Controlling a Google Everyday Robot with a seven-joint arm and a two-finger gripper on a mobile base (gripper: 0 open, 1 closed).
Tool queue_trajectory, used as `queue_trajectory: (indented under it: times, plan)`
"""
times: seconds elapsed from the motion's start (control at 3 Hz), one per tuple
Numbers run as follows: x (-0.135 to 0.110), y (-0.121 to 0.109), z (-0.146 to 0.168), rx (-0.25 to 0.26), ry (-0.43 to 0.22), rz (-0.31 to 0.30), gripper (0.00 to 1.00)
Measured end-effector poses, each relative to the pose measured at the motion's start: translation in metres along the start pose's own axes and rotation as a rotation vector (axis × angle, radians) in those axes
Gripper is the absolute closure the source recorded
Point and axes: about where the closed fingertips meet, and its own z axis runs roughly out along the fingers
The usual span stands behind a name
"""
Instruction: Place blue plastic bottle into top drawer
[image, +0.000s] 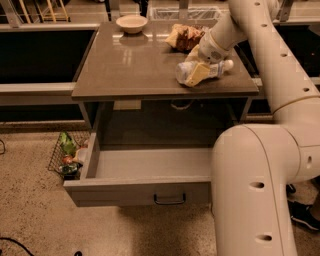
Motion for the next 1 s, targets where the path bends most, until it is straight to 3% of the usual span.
queue_trajectory:
  times: [0.33, 0.67, 1.0]
  plan:
    - [-0.003, 0.000, -0.006, 0.003, 0.018, 0.000, 0.64]
    - [-0.016, 0.006, -0.033, 0.021, 0.011, 0.023, 0.87]
    - [-0.035, 0.020, -0.044, 0.016, -0.095, 0.094, 1.00]
